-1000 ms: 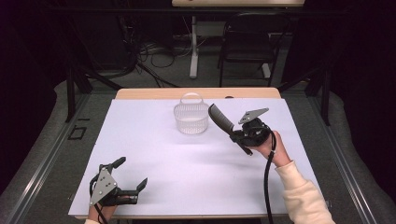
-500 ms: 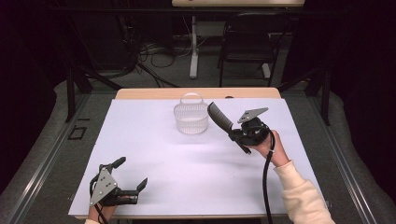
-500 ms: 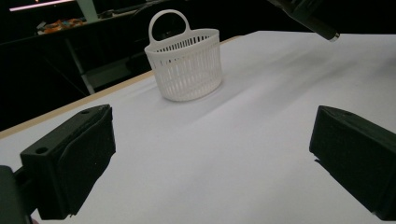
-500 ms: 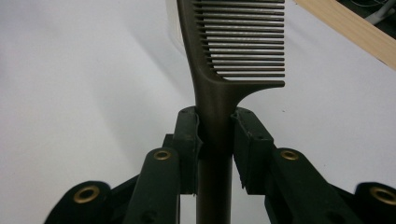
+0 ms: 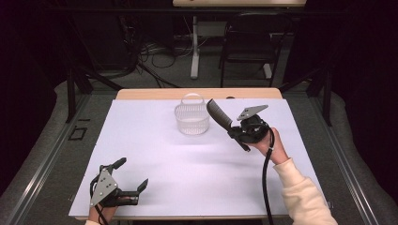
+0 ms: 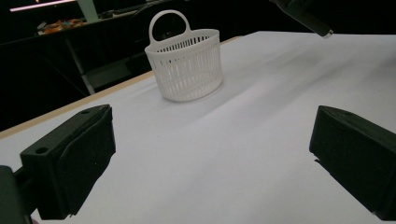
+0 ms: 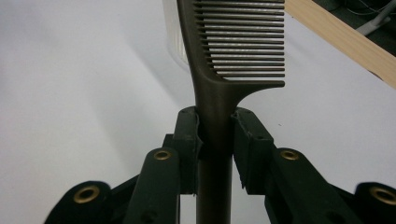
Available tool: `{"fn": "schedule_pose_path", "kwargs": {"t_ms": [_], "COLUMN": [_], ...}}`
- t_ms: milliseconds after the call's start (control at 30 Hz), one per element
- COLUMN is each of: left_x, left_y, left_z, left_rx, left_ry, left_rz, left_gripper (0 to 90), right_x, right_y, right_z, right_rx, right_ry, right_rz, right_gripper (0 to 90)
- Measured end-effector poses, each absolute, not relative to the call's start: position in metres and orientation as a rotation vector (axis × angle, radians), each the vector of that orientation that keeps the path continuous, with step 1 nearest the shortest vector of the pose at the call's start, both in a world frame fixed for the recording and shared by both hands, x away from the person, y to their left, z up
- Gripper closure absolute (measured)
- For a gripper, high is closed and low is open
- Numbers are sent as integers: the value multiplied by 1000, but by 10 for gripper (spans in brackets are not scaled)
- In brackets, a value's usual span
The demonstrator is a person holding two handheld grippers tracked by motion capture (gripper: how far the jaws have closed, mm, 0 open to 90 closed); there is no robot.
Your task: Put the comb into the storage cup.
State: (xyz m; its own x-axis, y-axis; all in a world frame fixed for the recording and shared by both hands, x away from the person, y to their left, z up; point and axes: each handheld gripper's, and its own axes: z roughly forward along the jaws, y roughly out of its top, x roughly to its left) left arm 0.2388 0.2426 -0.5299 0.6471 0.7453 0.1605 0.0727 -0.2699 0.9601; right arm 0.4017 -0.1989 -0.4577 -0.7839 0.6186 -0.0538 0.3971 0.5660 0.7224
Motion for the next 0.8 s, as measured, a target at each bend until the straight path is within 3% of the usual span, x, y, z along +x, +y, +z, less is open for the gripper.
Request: {"fn": "schedule_pose_path", "kwargs": {"t_ms": [800], "left_x": [239], "left_y": [242], "left_z": [-530], "left_rx": [1745], "left_ry": [664], "left_rz": [749], "left_gripper": [3], "right_x": [410], "right_y": [-195], "right_z": [-450], "right_rx": [837], "right_ry": [2477], "right_rz": [1070], "right_gripper": [723]}}
